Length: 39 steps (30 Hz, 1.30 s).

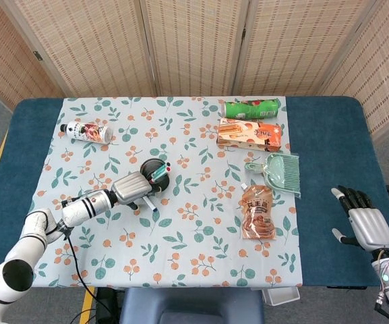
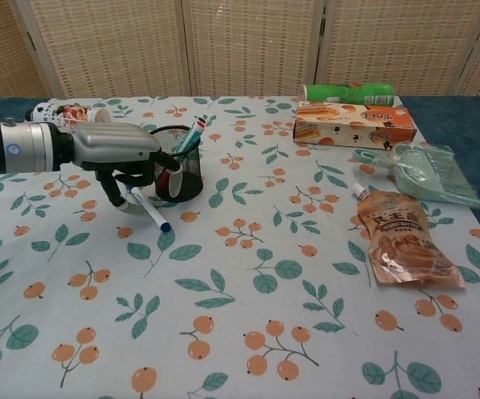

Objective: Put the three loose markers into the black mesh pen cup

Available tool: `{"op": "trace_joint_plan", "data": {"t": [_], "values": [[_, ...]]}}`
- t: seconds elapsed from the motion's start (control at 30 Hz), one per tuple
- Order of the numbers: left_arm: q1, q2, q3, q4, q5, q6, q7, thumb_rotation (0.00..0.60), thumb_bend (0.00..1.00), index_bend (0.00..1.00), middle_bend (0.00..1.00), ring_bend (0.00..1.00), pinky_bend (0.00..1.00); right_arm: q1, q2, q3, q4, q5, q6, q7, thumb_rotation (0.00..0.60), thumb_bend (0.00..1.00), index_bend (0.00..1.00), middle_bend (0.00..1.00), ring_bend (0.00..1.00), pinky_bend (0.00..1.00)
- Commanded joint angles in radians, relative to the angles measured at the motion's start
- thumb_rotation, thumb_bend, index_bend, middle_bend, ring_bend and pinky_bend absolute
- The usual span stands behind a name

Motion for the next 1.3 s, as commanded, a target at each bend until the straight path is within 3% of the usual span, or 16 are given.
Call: {"op": "trace_joint_plan", "data": {"t": [0.03,0.53,1.3], "values": [[-0.002,-0.027,0.016,0.036,-0.005,-0.004,-0.019,0.600,0.30,0.43,0.96,0.97,0.97,0.002,0.001,0.002,0.002,0.001,-0.001,0.005,0.600,0.28,0.05,0.00,0.00,0.00],[-0.004,-0.090,0.052,0.125,-0.020,-0.014,-0.046,0.600,0.30,0.44,0.97,0.97,0.97,0.005,0.004,0.003,0.007,0.003,-0.007,0.016,0.600,0.28,0.05,0.00,0.00,0.00],[0.015,-0.133,0.074,0.173,-0.046,-0.026,-0.071,0.600,0.34,0.47,0.97,0.98,0.97,0.006,0.004,0.006,0.009,0.004,-0.002,0.018,0.600,0.28,0.05,0.00,0.00,0.00]]}}
